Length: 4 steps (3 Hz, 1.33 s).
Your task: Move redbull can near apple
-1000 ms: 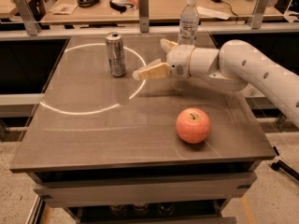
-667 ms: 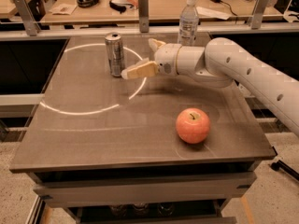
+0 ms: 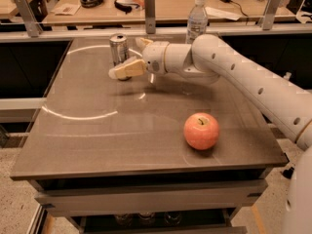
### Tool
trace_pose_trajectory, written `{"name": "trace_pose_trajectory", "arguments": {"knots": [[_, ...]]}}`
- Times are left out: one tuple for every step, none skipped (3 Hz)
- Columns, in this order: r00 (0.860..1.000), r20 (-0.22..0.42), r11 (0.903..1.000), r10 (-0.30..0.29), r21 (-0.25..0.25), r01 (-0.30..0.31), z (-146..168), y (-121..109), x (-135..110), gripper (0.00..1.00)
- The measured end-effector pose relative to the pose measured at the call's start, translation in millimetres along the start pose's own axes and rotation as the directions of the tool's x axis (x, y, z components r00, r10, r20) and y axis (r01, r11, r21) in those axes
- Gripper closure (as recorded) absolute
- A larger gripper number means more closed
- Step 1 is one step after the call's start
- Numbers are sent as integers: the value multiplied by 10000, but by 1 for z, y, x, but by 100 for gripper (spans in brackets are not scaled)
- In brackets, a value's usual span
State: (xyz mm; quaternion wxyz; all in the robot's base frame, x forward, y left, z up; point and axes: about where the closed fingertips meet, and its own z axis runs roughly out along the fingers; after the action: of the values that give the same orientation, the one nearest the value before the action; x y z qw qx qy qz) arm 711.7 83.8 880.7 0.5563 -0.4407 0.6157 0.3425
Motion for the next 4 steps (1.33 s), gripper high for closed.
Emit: {"name": "trace_pose_trajectory", "arguments": {"knots": [[9999,102,9993,-59,-358,63,24,-1,-3,18],[9997,144,9976,-186,-664,196,35,-4,-5,41],[9995,100,9956,-299,-885,307,32,-7,-5,65],[9992,121,9931,-378,-1106,389,13,-8,-14,87]]}}
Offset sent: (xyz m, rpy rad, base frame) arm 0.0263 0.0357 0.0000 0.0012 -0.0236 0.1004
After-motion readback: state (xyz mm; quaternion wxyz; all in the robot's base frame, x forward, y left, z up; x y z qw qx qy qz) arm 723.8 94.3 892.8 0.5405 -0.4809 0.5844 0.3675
